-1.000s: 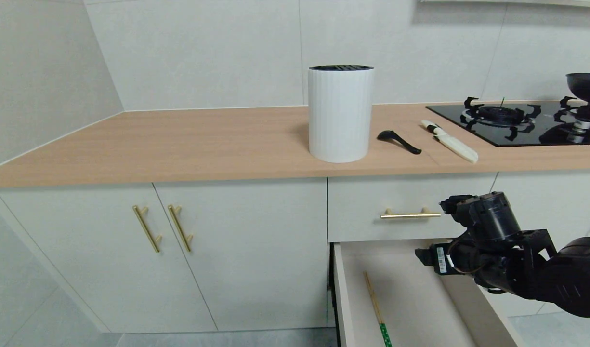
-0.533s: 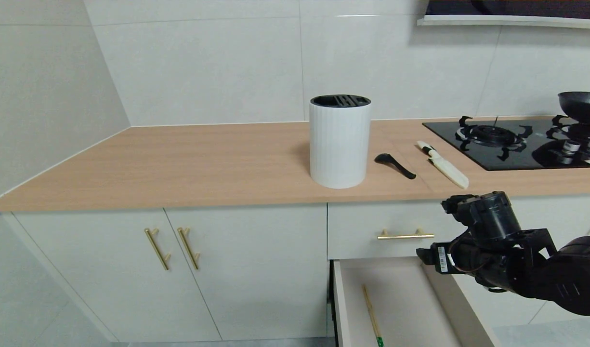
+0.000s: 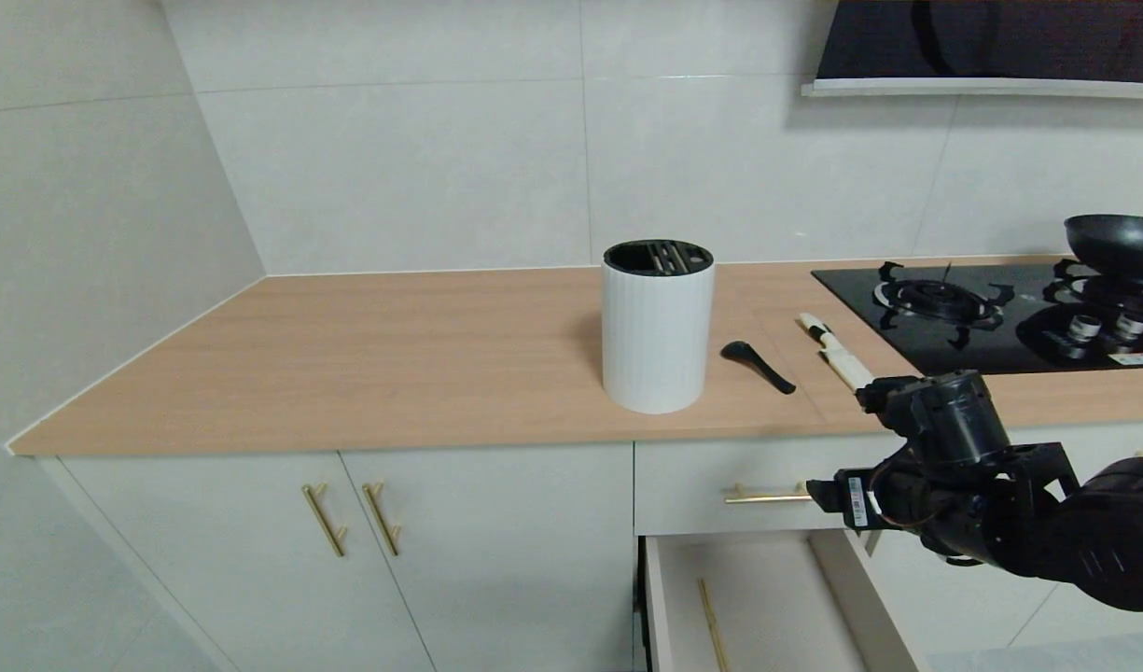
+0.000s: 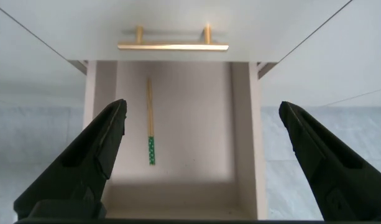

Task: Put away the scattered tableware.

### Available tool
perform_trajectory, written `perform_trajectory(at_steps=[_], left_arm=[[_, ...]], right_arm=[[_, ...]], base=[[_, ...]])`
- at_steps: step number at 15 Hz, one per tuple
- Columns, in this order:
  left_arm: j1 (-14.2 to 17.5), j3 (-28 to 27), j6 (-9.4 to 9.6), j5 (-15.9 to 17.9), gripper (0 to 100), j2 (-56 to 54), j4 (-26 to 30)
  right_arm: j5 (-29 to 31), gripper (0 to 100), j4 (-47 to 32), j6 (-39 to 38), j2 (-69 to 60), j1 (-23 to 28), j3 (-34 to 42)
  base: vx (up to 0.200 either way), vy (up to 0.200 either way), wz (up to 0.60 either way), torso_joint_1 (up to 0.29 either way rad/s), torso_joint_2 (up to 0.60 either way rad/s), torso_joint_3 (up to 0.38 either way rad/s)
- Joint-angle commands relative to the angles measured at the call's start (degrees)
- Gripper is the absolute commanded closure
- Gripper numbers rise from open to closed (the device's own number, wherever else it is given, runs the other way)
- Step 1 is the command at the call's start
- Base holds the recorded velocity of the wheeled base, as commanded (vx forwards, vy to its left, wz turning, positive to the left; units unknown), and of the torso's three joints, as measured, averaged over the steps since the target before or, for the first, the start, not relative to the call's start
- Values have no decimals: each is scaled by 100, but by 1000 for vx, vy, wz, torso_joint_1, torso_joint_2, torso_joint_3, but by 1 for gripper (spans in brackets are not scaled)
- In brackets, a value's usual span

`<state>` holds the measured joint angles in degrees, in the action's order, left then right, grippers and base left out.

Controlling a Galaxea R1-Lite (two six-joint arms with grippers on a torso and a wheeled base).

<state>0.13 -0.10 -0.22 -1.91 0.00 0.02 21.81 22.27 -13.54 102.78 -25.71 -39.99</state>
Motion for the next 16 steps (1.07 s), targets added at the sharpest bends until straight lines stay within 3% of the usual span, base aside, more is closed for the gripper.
perform_trajectory(at_steps=[1,6,9,10,13,16], left_arm=[[-5,1,-4,-2,0,9,6],[4,1,-4,-2,0,9,6],[-5,1,-4,-2,0,9,6],[-5,1,-4,-2,0,9,6],[4,1,-4,-2,0,9,6],[-5,1,-4,-2,0,9,6]], right_arm=[[-1,0,-4,54,-21,5,8],[-133,0,5,467,-135,277,-229],[-942,0,-4,783,-65,541,-818],[-1504,0,-21,897,49,717,-1257],[-2418,0,-4,1715,664,1174,-2189],[-2937,0,-12,1864,1183,1367,-2954]], base=[[0,0,0,129,-276,-144],[0,0,0,30,-59,-33],[0,0,0,0,0,0],[0,0,0,0,0,0],[0,0,0,0,0,0],[0,0,0,0,0,0]])
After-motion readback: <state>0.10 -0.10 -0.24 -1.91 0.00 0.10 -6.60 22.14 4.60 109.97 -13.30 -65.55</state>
